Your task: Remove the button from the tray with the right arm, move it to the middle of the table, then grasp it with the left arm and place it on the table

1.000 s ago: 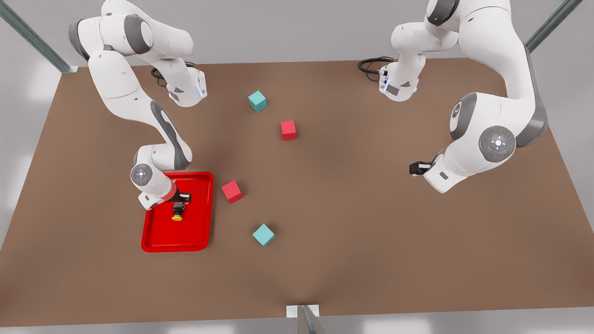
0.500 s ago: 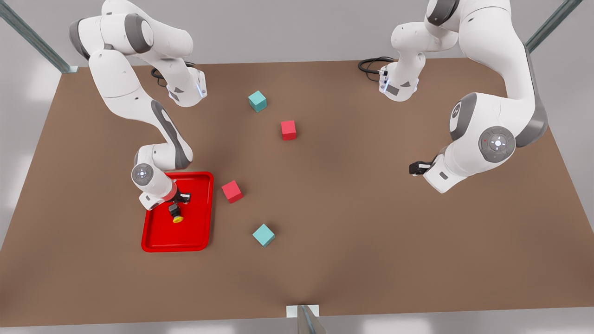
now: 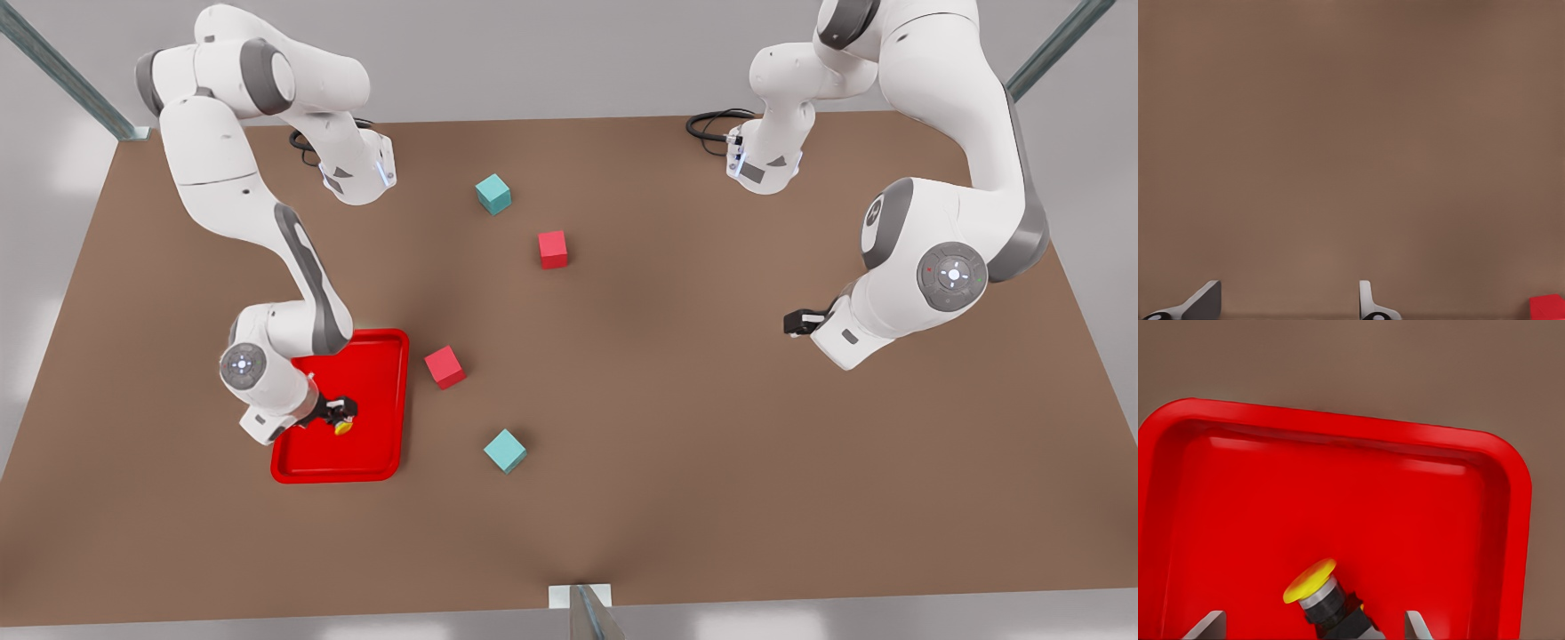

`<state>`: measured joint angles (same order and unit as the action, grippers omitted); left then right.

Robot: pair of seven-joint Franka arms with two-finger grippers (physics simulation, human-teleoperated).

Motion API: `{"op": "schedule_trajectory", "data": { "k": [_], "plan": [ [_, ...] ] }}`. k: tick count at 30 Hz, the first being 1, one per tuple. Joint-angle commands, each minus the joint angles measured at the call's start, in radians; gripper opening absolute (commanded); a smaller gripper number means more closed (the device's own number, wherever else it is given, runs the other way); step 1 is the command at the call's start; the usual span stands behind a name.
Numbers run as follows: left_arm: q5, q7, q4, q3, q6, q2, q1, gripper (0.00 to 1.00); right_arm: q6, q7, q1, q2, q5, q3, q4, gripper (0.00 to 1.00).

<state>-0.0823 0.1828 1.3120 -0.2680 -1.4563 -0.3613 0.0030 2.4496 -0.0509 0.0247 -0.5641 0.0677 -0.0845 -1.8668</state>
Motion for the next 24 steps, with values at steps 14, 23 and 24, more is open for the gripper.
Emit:
{"op": "schedule_trajectory", "data": {
  "k": [14,23,24],
  "plan": [
    [-0.001,0.001,0.000,0.000,-0.001,-0.002,-0.001,1.00,0.048,-0.669,0.011,0.015,-0.005,-0.001,-0.160,1.00],
    [-0.001,0.001,0.000,0.000,0.001,-0.002,-0.001,1.00,0.126,-0.653,0.014,0.012,-0.016,0.000,-0.143,1.00],
    [-0.001,0.001,0.000,0.000,0.001,-0.002,-0.001,1.00,0.131,-0.652,0.012,0.012,-0.016,0.000,-0.143,1.00]
  ]
}}
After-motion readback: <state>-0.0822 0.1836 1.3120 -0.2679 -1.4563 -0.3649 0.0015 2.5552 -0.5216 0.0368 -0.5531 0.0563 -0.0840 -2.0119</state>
